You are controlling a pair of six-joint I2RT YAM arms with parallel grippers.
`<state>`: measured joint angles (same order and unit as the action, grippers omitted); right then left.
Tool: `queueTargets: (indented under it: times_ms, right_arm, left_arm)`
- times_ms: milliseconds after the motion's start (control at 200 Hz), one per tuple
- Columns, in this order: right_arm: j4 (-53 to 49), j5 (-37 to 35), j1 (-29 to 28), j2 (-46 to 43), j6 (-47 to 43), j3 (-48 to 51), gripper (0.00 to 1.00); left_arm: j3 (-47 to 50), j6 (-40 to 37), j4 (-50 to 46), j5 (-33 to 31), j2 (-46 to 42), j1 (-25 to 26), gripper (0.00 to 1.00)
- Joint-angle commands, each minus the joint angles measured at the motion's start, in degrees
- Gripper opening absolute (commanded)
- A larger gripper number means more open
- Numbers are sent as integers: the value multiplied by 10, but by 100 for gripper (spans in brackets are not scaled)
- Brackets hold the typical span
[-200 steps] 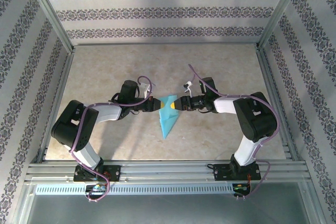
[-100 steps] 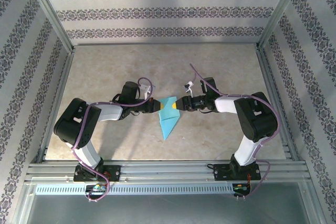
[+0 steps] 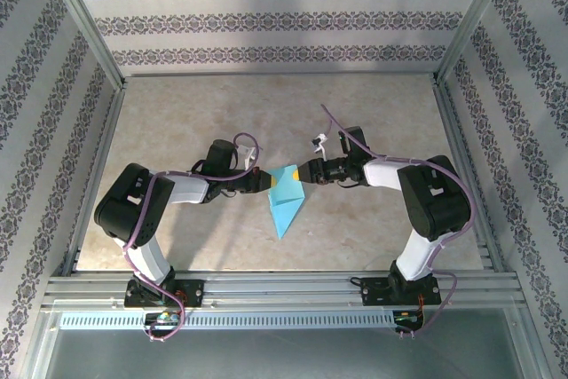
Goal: Fold a paper plane with a square sheet of paper (fold left side to right side)
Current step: Fold the wing for the fifth time at the center of the table.
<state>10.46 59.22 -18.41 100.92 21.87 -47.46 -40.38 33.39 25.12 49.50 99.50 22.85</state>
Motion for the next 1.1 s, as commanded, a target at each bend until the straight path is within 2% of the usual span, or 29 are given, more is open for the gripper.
queueTargets:
  times_ms: [0,165,285,350,390,425,600,740,909,1094]
  right_arm:
    - [-11,-9,-2,19,-12,-24,35]
    - [-31,-25,-3,32,-18,-41,26]
    - [-47,-43,-3,35,-24,-43,14]
    - [-58,-56,-4,35,-23,-43,5]
    - [-65,-64,-3,34,-20,-44,2]
    - [-73,-76,-3,32,-15,-44,0]
    - [-120,-124,-4,27,22,-52,0]
    - [-153,-155,-3,14,80,-57,0]
    - [-172,-155,-5,6,152,-69,0]
    - [-209,-179,-4,11,176,-91,0]
  left_arm:
    - [6,-14,26,11,4,-5,0]
    - [6,-12,28,12,5,-5,0]
    - [5,-13,24,7,2,-5,0]
    - [4,-18,14,-4,-3,-4,8]
    - [3,-24,-1,-16,-10,-5,16]
    - [1,-31,-17,-31,-19,-5,19]
    - [-14,-91,-137,-125,-86,-4,37]
    - [-25,-152,-246,-218,-165,1,40]
    - [-55,-237,-377,-336,-233,80,40]
    - [-77,-249,-440,-440,-242,204,42]
